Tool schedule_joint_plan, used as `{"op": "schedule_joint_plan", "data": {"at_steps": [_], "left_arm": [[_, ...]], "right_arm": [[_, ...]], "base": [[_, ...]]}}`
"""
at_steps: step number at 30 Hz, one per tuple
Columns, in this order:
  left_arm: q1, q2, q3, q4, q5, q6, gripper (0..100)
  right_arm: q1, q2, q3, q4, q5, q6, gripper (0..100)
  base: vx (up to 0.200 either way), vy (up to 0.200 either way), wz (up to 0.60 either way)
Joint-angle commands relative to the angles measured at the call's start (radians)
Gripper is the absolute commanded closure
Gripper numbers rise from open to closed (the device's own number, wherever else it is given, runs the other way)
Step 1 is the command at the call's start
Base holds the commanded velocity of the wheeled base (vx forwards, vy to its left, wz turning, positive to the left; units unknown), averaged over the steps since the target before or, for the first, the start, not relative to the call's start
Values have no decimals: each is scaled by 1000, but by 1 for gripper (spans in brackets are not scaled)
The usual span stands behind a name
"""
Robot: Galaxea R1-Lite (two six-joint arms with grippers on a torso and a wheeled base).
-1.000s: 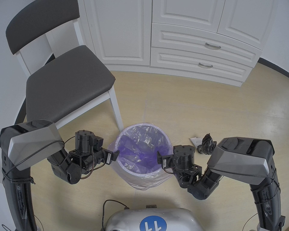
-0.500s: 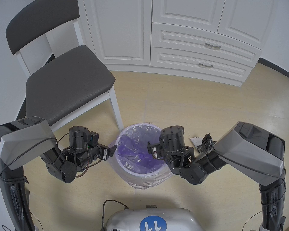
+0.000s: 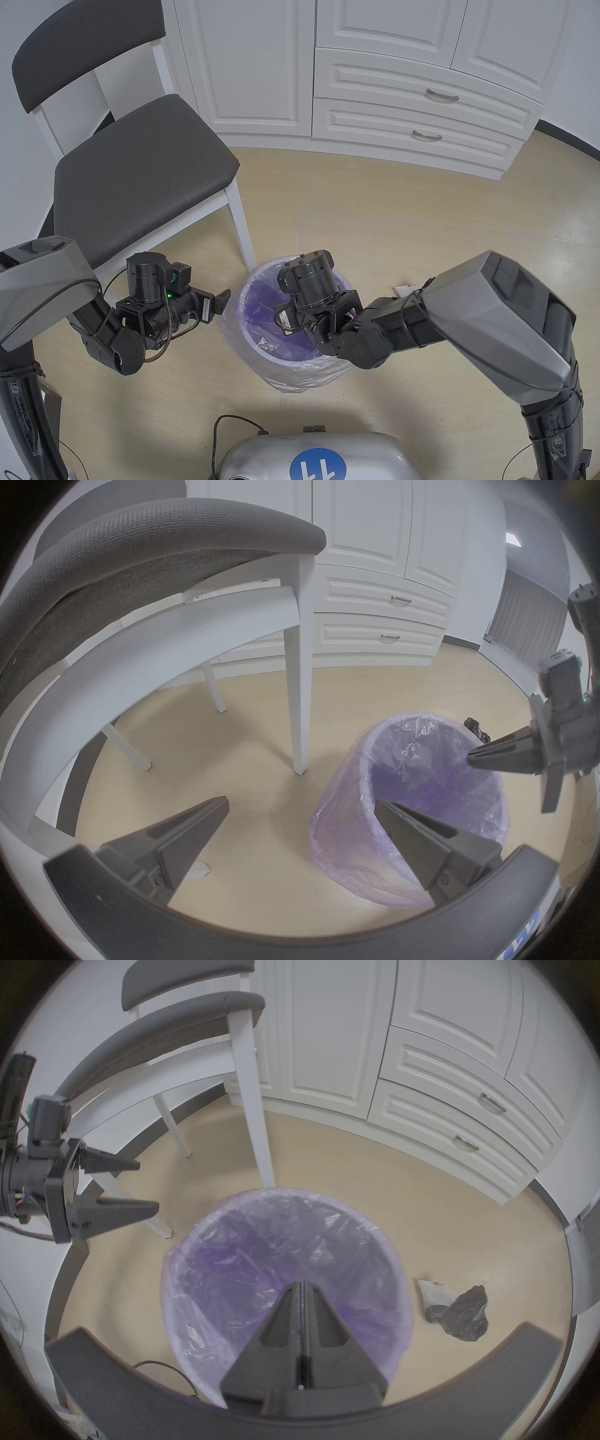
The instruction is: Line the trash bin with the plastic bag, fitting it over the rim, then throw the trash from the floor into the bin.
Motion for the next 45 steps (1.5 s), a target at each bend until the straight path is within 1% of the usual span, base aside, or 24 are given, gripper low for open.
{"op": "schedule_joint_plan", "data": {"at_steps": [1, 10, 12, 14, 17, 22, 25, 26, 27, 28, 32, 35, 40, 45], "left_arm": [[12, -11, -1, 0, 0, 1, 0], [21, -6, -11, 0, 0, 3, 0], [24, -5, -14, 0, 0, 3, 0], [26, -5, -17, 0, 0, 1, 0], [27, -3, -17, 0, 0, 3, 0], [27, -3, -21, 0, 0, 1, 0], [27, -2, -24, -2, 2, -1, 0], [27, -2, -24, -2, 2, -1, 0], [27, -2, -24, -2, 2, -1, 0], [27, 0, -24, -2, 2, -1, 0], [26, 0, -24, -2, 2, 1, 0], [24, 0, -24, -6, 2, 1, 0], [22, 4, -21, -26, 3, 1, 0], [24, 6, -21, -31, 3, 1, 0]], "right_arm": [[-2, 144, -120, 12, 6, 0, 100], [-23, 275, -294, 101, 13, 2, 100], [-38, 317, -373, 130, 13, 2, 100], [-49, 348, -414, 174, 11, 3, 100], [-65, 374, -414, 200, 13, -4, 100], [-77, 391, -414, 176, 14, -6, 100], [-80, 426, -414, 1, 8, -7, 100], [-80, 433, -414, -42, 6, -12, 100], [-80, 435, -414, -50, 6, -14, 100], [-86, 449, -414, -142, -1, -32, 100], [-94, 460, -414, -278, -17, -47, 100], [-101, 458, -414, -320, -32, -55, 100], [-127, 475, -414, -335, -27, -87, 100], [-146, 490, -414, -402, -27, -104, 100]], "base": [[0, 0, 0], [0, 0, 0], [0, 0, 0], [0, 0, 0], [0, 0, 0], [0, 0, 0], [0, 0, 0], [0, 0, 0], [0, 0, 0], [0, 0, 0], [0, 0, 0], [0, 0, 0], [0, 0, 0], [0, 0, 0]]}}
